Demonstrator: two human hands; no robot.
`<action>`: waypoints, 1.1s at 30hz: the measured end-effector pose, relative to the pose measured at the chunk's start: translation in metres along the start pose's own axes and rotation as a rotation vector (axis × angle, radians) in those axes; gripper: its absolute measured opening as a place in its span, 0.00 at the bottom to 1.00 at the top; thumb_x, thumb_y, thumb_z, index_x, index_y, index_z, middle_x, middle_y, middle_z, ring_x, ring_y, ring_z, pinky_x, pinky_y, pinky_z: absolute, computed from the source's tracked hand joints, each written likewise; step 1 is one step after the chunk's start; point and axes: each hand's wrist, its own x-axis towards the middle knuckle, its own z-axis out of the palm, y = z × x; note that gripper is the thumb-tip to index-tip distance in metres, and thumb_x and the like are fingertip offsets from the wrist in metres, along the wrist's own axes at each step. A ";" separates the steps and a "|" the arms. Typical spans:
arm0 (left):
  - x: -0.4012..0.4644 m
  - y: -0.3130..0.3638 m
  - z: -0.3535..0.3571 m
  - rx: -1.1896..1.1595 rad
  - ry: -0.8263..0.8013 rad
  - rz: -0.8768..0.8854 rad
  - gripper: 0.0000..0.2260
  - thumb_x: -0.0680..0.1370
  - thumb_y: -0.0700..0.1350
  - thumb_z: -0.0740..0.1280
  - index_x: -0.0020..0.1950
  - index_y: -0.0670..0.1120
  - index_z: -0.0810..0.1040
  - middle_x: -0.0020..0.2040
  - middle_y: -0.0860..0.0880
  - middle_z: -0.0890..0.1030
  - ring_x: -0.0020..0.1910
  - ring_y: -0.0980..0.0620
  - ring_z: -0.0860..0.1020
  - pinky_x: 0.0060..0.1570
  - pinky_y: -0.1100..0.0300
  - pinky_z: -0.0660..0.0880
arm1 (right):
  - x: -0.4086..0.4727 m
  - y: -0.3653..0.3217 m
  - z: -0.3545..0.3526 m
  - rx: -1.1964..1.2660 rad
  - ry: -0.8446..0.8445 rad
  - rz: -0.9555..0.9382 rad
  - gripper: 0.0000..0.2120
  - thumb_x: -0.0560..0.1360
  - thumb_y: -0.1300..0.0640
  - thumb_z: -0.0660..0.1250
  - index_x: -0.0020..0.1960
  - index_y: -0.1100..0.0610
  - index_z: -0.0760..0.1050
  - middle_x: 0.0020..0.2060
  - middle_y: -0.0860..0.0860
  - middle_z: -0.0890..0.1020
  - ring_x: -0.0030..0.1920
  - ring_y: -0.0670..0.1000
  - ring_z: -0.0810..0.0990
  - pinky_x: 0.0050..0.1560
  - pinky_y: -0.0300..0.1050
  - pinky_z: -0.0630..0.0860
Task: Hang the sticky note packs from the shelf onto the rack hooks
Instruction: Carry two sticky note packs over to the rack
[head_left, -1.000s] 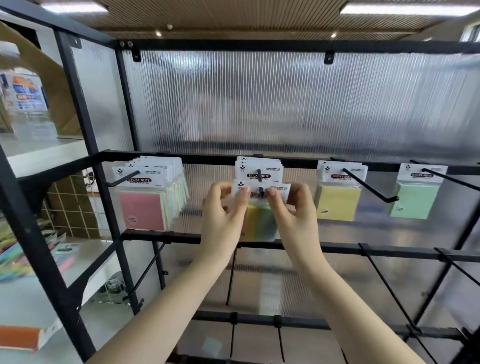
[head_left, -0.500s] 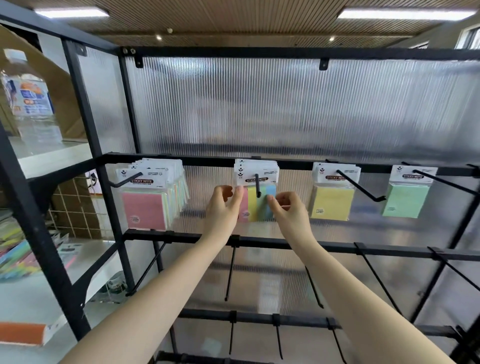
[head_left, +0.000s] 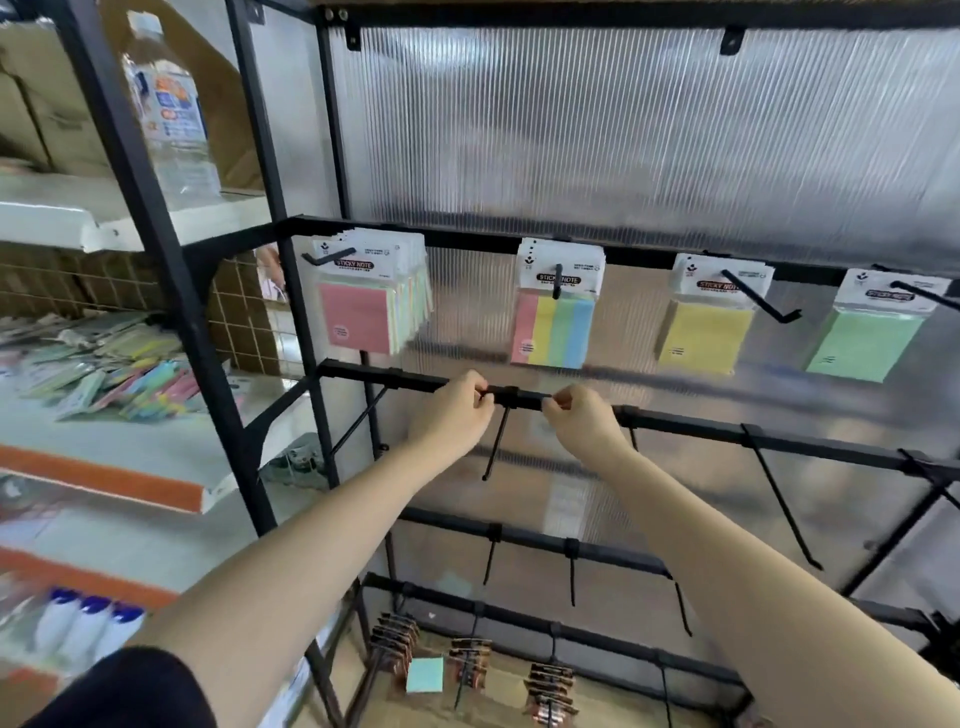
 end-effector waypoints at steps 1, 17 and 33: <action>-0.010 -0.006 -0.004 0.100 -0.018 0.001 0.12 0.81 0.48 0.59 0.62 0.45 0.72 0.56 0.49 0.78 0.49 0.50 0.77 0.43 0.55 0.75 | -0.004 -0.005 0.006 -0.028 -0.031 -0.035 0.12 0.80 0.53 0.60 0.57 0.61 0.74 0.42 0.52 0.77 0.39 0.51 0.75 0.31 0.39 0.66; -0.146 -0.144 -0.138 0.497 0.118 -0.198 0.07 0.79 0.46 0.60 0.54 0.48 0.75 0.47 0.48 0.80 0.40 0.49 0.76 0.34 0.58 0.70 | -0.089 -0.142 0.169 -0.234 -0.324 -0.594 0.14 0.77 0.49 0.60 0.51 0.60 0.74 0.46 0.56 0.78 0.46 0.59 0.79 0.43 0.47 0.74; -0.196 -0.346 -0.306 0.533 0.047 -0.381 0.07 0.79 0.46 0.57 0.53 0.48 0.73 0.47 0.49 0.80 0.45 0.47 0.78 0.34 0.59 0.65 | -0.124 -0.300 0.376 -0.330 -0.420 -0.620 0.11 0.78 0.51 0.59 0.51 0.58 0.73 0.48 0.56 0.79 0.46 0.58 0.77 0.44 0.49 0.75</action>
